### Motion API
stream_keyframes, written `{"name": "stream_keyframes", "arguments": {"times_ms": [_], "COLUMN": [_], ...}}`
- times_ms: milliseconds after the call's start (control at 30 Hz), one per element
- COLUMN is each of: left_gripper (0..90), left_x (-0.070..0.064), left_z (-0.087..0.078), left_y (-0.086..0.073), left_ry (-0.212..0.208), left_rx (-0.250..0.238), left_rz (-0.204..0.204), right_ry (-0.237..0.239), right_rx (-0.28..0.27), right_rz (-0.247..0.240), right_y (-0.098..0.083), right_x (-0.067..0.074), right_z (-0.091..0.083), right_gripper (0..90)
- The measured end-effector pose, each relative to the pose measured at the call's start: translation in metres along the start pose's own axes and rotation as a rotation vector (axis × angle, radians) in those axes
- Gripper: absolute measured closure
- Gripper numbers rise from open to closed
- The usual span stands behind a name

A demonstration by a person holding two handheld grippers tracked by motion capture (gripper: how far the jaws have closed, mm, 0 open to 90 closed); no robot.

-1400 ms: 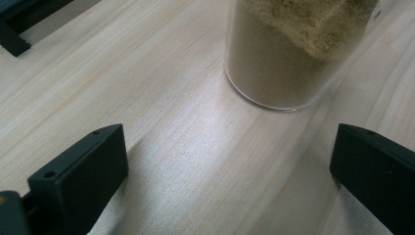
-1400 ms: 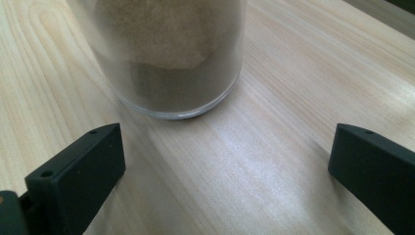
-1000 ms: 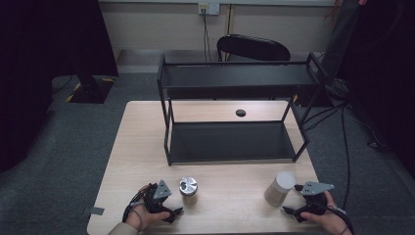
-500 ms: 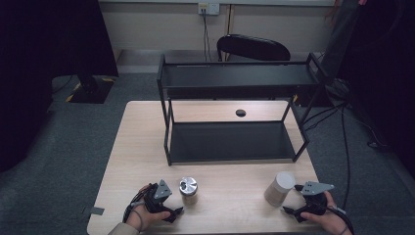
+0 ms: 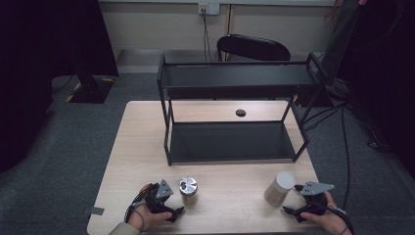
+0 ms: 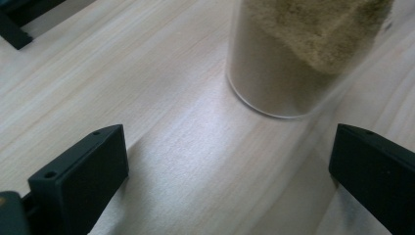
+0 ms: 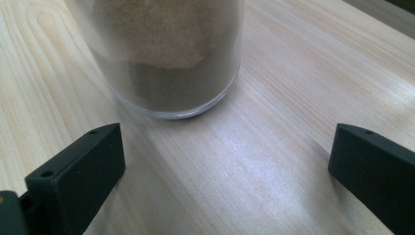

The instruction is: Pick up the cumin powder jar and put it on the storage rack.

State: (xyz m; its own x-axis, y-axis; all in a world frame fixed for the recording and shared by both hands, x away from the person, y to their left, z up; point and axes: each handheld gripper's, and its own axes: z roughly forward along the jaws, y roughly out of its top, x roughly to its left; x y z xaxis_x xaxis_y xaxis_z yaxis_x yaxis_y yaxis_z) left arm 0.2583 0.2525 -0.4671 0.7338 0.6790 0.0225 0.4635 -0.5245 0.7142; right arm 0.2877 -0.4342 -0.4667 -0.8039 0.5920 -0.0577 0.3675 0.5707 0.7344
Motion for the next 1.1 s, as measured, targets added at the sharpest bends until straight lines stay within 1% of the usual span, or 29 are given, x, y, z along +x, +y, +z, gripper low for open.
{"name": "stream_keyframes", "arguments": {"times_ms": [67, 167, 533, 667, 800, 867, 1000, 1033, 1100], "left_gripper": [0.6, 1.1, 1.1, 1.1, 1.1, 1.0, 1.1, 1.1, 1.1], "left_x": [0.0, -0.001, 0.001, -0.001, -0.002, -0.003, -0.004, -0.004, -0.005], "left_z": [0.0, 0.0, -0.001, 0.0, 0.002, 0.004, 0.007, 0.008, 0.009], "left_y": [0.001, 0.002, 0.006, 0.01, 0.012, 0.014, 0.016, 0.017, 0.018], "left_ry": [-0.011, -0.015, -0.045, -0.04, -0.038, -0.043, -0.051, -0.053, -0.055], "left_rx": [-0.003, -0.004, -0.031, -0.031, -0.041, -0.044, -0.047, -0.051, -0.053], "left_rz": [-0.005, -0.002, -0.018, -0.025, -0.029, -0.035, -0.021, -0.025, -0.02], "right_ry": [0.0, 0.0, 0.0, 0.0, 0.0, 0.0, 0.0, 0.0, 0.0], "right_rx": [0.0, 0.0, 0.0, 0.0, 0.0, 0.0, 0.0, 0.0, 0.0], "right_rz": [0.0, 0.0, 0.0, 0.0, 0.0, 0.0, 0.0, 0.0, 0.0], "right_y": [0.0, 0.0, 0.0, 0.0, 0.0, 0.0, 0.0, 0.0, 0.0], "right_x": [0.0, 0.0, 0.0, 0.0, 0.0, 0.0, 0.0, 0.0, 0.0], "right_z": [0.0, 0.0, 0.0, 0.0, 0.0, 0.0, 0.0, 0.0, 0.0], "right_gripper": [0.0, 0.0, 0.0, 0.0, 0.0, 0.0, 0.0, 0.0, 0.0]}}
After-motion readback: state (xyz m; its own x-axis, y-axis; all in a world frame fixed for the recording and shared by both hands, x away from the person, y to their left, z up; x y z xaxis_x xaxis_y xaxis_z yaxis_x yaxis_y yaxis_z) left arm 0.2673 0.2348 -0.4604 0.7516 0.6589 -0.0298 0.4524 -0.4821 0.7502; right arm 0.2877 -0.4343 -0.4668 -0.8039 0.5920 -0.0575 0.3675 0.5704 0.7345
